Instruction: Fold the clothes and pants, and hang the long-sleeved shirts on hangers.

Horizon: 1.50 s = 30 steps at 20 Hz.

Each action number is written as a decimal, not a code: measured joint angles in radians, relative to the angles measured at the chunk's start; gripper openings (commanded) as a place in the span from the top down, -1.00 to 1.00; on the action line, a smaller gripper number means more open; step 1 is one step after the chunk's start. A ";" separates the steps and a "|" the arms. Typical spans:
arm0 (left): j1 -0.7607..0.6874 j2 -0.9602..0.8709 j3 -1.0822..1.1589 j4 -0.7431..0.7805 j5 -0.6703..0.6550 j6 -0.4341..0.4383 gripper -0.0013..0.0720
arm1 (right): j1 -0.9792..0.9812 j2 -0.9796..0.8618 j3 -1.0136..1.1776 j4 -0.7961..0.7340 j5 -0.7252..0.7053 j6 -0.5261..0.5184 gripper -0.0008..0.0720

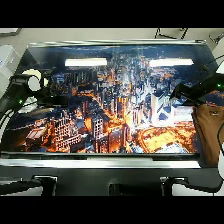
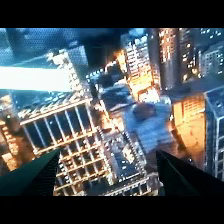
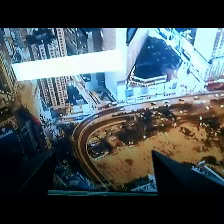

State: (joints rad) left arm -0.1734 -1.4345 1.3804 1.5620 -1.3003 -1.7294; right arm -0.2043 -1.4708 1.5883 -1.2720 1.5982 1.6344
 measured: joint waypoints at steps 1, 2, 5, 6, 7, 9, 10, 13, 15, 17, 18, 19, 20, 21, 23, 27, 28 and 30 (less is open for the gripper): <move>0.000 0.000 0.000 0.000 0.000 0.000 -1.00 | 0.000 0.000 0.000 0.000 0.000 0.000 -0.85; 0.000 0.000 0.000 0.000 0.000 0.000 -1.00 | 0.000 0.000 0.000 0.000 0.000 0.000 -0.85; 0.000 0.000 0.000 0.000 0.000 0.000 -1.00 | 0.000 0.000 0.000 0.000 0.000 0.000 -0.85; 0.000 0.000 0.000 0.000 0.000 0.000 -1.00 | 0.000 0.000 0.000 0.000 0.000 0.000 -0.85; 0.000 0.000 0.000 0.000 0.000 0.000 -1.00 | 0.000 0.000 0.000 0.000 0.000 0.000 -0.85; 0.000 0.000 0.000 0.000 0.000 0.000 -1.00 | 0.000 0.000 0.000 0.000 0.000 0.000 -0.85; 0.000 0.000 0.000 0.000 0.000 0.000 -1.00 | 0.000 0.000 0.000 0.000 0.000 0.000 -0.85; 0.000 0.000 0.000 0.000 0.000 0.000 -1.00 | 0.000 0.000 0.000 0.000 0.000 0.000 -0.85; 0.000 0.000 0.000 0.000 0.000 0.000 -1.00 | 0.000 0.000 0.000 0.000 -0.002 0.000 -0.85; 0.000 -0.002 0.000 0.000 0.008 0.000 -1.00 | 0.000 0.000 0.000 -0.004 -0.042 0.000 -0.85; 0.000 -0.002 0.000 0.000 0.011 0.000 -1.00 | 0.000 0.000 0.000 -0.005 -0.064 0.000 -0.85; 0.000 -0.003 0.000 0.000 0.013 0.000 -1.00 | 0.000 0.000 0.000 -0.005 -0.093 0.000 -0.85; 0.000 -0.005 0.000 0.000 0.014 0.000 -1.00 | 0.000 0.000 0.000 -0.005 -0.117 0.000 -0.85; 0.000 -0.006 0.000 0.000 0.015 0.000 -1.00 | 0.000 0.000 0.000 -0.007 -0.149 0.000 -0.87; -0.001 -0.010 0.000 0.000 0.020 0.000 -1.00 | 0.000 0.000 0.000 -0.007 -0.216 0.000 -0.97; 0.068 -0.028 0.072 0.016 0.040 0.000 -1.00 | 0.000 0.000 0.000 -0.002 -0.352 0.000 -0.96; 0.116 -0.037 0.115 0.020 0.041 0.000 -1.00 | 0.001 0.000 0.000 0.000 -0.370 0.000 -0.95; 0.246 -0.061 0.215 0.031 0.042 -0.027 -1.00 | 0.001 -0.002 -0.002 0.001 -0.380 0.000 -0.93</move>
State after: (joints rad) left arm 0.0731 -1.4960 1.5951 1.5925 -1.2579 -1.7565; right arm -0.2035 -1.4727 1.5867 -1.2709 1.2186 1.6344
